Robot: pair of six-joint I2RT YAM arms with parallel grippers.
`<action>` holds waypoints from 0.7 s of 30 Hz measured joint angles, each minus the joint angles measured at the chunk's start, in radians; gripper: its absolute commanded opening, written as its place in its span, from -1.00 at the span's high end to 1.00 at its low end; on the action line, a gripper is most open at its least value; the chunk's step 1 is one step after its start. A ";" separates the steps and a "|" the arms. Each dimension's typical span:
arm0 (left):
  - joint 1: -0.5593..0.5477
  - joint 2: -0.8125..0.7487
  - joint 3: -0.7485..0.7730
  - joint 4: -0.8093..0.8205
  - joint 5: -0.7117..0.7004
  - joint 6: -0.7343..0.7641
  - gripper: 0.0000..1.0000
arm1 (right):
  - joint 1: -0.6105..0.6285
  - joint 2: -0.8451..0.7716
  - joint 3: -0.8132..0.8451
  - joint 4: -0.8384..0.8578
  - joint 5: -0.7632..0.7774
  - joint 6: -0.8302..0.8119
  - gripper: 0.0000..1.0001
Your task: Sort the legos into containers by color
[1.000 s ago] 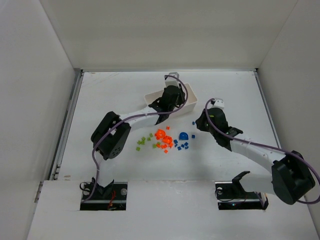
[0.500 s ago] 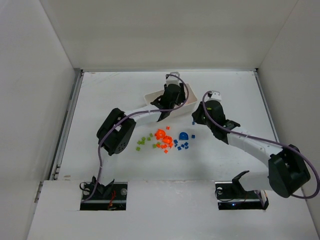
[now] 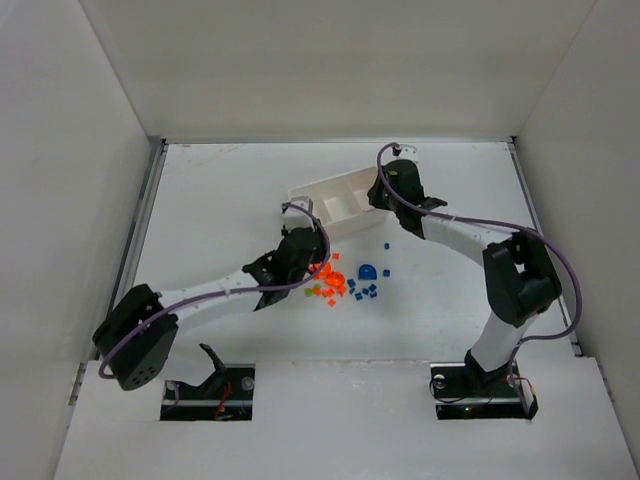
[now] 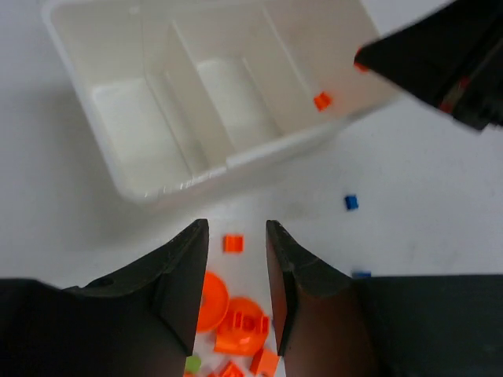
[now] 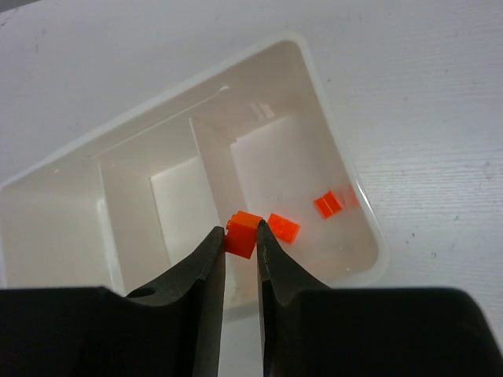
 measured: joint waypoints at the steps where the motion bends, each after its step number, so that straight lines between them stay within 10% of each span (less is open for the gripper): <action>1: -0.019 -0.027 -0.030 -0.024 -0.013 -0.008 0.37 | -0.001 0.008 0.008 -0.001 0.000 -0.003 0.46; 7: -0.129 -0.159 -0.158 -0.214 -0.076 -0.137 0.37 | -0.014 0.051 0.061 0.000 0.001 -0.021 0.01; 21: -0.288 -0.076 -0.190 -0.294 -0.066 -0.282 0.58 | 0.074 -0.207 -0.128 0.019 0.031 -0.044 0.25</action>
